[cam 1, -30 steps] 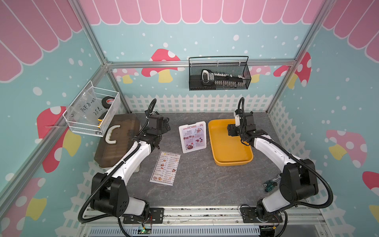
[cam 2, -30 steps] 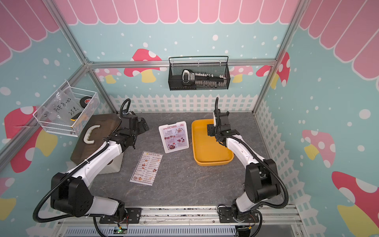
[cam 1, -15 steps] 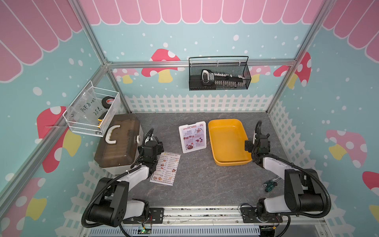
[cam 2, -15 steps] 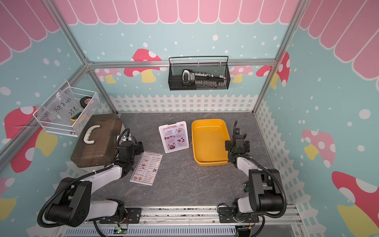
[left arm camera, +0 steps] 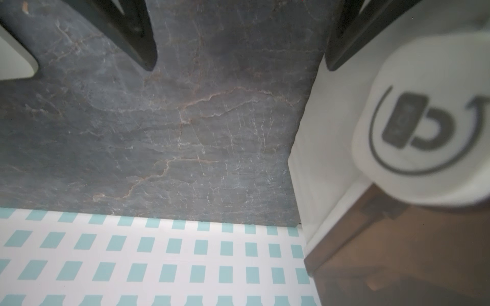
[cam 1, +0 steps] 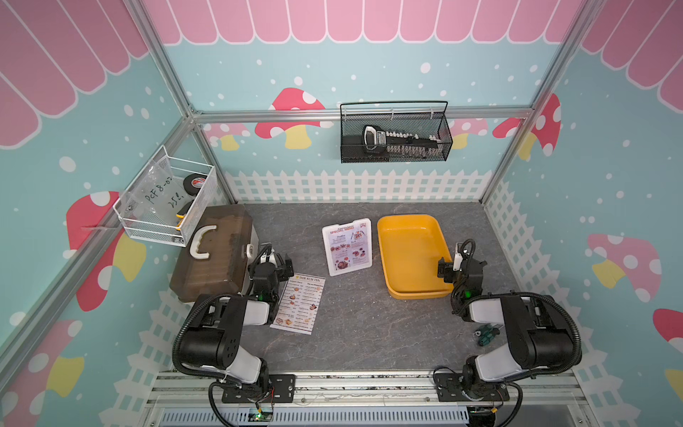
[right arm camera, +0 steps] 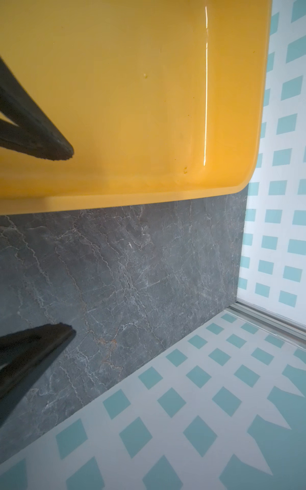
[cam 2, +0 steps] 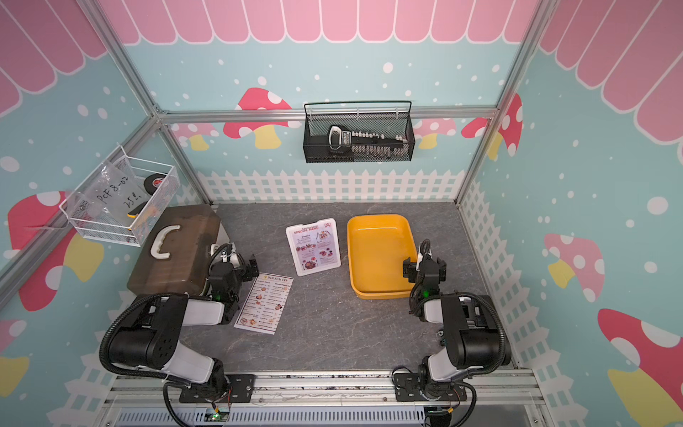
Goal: Replace the menus in the menu holders
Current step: Reset both arms
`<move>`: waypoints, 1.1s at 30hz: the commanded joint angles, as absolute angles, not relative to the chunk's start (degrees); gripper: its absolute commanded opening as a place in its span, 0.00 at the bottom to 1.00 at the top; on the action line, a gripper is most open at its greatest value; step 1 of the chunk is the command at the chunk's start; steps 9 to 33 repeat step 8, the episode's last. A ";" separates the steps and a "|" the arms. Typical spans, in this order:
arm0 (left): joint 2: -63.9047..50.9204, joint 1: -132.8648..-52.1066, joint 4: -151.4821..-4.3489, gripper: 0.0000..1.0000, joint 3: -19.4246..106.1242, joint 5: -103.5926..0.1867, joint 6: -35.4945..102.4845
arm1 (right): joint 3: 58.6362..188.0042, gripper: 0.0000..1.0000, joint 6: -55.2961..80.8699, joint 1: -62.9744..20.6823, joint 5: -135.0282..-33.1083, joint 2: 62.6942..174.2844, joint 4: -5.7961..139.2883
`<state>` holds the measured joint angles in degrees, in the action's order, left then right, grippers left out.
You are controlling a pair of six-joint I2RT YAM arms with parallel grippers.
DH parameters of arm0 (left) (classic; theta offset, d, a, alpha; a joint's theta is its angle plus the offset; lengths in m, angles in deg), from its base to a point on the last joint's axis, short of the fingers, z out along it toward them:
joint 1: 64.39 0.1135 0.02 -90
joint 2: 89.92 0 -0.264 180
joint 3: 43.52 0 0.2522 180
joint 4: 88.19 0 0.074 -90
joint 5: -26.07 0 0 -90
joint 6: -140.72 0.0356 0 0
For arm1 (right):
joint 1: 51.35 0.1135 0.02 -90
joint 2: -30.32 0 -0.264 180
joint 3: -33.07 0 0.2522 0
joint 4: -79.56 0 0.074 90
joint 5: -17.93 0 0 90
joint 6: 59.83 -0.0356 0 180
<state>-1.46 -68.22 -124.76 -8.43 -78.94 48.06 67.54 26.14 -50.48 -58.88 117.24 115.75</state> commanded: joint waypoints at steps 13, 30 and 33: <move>-1.96 -67.99 -125.32 1.00 -7.43 -81.06 47.21 | 67.08 0.99 27.46 -50.03 -59.52 117.60 118.50; -1.96 -67.99 -125.32 1.00 -7.43 -81.06 47.21 | 67.08 0.99 27.46 -50.03 -59.52 117.60 118.50; -1.96 -67.99 -125.32 1.00 -7.43 -81.06 47.21 | 67.08 0.99 27.46 -50.03 -59.52 117.60 118.50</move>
